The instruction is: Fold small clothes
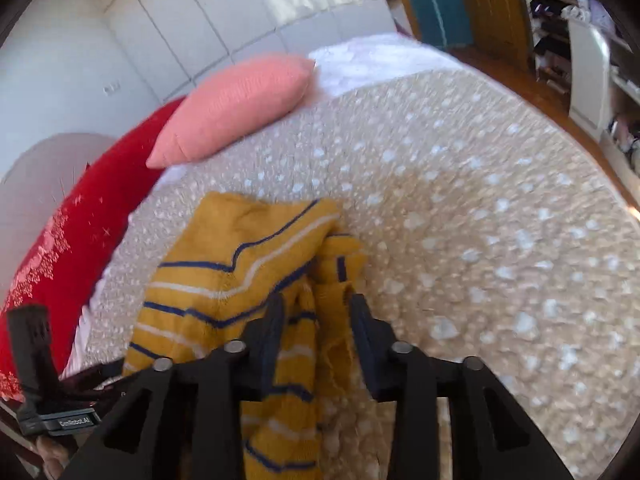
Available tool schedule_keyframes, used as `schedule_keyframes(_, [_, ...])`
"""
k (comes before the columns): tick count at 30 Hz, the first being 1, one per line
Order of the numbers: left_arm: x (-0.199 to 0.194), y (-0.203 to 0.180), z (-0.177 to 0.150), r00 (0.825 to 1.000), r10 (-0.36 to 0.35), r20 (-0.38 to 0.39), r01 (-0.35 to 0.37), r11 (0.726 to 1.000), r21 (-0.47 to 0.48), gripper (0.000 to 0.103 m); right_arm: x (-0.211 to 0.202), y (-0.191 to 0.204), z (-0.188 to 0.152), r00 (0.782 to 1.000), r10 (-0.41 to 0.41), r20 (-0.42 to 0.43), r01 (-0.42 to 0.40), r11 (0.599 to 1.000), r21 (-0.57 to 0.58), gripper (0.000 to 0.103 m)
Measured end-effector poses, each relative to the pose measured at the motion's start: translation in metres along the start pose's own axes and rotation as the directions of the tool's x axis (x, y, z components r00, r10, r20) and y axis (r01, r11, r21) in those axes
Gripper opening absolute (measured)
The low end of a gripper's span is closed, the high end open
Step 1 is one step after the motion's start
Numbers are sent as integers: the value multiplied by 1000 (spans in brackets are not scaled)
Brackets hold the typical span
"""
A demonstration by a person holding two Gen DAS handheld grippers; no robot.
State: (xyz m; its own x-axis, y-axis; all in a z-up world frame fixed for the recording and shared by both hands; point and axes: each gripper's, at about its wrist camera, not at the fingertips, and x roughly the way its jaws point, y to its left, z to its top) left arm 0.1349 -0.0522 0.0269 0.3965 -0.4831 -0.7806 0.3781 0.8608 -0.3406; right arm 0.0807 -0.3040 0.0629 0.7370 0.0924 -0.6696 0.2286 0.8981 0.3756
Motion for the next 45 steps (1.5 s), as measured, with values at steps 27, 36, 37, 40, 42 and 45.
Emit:
schedule_keyframes(27, [-279,-59,-160,472,429,770,-556,823,-118,103,-149,-6,-125,992,-30,119,42,994,-101,52])
schedule_keyframes(36, [-213,-98,-162,691,378,616,-561,818,126,103,-201,-36,-154,949,-219,226,233,972,-39,66])
schedule_keyframes(37, [-206,-102,-163,705,373,603,-556,819,142,103,-198,-38,-160,956,-200,212,209,978,-18,66])
schedule_keyframes(40, [-192,-108,-164,732,366,574,-541,825,164,103,-186,-40,-173,972,-147,181,146,989,18,66])
schedule_keyframes(42, [-184,-111,-165,750,363,552,-532,828,179,103,-177,-37,-179,980,-120,160,118,993,23,66])
schedule_keyframes(45, [-174,-109,-166,770,375,517,-528,828,187,103,-165,-25,-186,987,-101,128,104,994,-17,66])
